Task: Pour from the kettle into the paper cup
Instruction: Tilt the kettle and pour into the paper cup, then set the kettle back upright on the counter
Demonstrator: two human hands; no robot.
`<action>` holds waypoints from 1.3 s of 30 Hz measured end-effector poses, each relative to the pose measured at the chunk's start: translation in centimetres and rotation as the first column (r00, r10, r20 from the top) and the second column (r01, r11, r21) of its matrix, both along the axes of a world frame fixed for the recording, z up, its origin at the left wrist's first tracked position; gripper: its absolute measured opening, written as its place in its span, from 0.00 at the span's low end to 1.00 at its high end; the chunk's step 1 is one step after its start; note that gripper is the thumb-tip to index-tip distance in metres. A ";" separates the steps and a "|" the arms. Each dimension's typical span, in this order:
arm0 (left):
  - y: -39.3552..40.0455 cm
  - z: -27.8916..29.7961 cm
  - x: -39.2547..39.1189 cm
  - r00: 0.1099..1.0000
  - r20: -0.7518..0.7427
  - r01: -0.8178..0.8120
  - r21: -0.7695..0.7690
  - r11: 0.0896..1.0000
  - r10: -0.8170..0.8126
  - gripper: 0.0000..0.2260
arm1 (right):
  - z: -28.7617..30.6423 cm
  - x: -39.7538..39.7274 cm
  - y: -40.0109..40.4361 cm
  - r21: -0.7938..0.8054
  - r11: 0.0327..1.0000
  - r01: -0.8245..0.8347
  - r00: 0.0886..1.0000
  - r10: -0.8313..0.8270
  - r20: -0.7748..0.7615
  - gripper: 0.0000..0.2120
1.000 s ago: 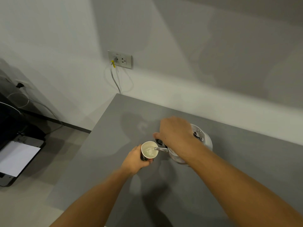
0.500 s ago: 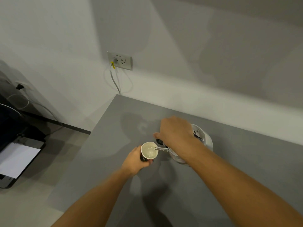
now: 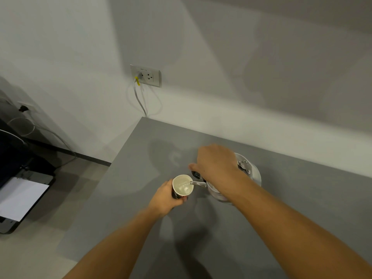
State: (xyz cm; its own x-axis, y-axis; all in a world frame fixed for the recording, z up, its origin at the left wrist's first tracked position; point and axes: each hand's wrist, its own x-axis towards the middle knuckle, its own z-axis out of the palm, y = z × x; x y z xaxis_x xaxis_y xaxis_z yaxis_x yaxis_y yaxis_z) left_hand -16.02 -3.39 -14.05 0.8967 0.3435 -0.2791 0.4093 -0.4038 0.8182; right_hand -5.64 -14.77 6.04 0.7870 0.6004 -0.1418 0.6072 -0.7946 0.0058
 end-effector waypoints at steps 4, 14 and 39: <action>0.0 0.0 0.0 1.000 0.003 0.007 -0.007 1.000 -0.007 0.30 | -0.1 0.2 -0.6 0.028 0.999 0.026 1.000 -0.026 -0.001 0.21; 0.2 0.1 -0.1 1.000 -0.007 0.003 -0.018 1.000 -0.004 0.31 | -1.1 2.3 -5.0 0.085 0.965 0.248 0.947 -0.223 -0.233 0.27; 1.1 1.0 0.6 0.988 -0.147 0.081 0.171 0.982 -0.056 0.20 | -5.0 1.3 -12.8 0.421 0.721 0.550 0.803 -0.317 -0.505 0.36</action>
State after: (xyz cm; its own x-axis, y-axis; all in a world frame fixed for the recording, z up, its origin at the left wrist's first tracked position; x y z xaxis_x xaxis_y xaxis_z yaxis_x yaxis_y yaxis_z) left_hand -15.39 -2.25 -13.04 0.8755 0.3379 -0.3454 0.4823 -0.5670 0.6678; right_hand -4.29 -27.58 1.07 0.9294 0.2707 -0.2511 0.0519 -0.7692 -0.6370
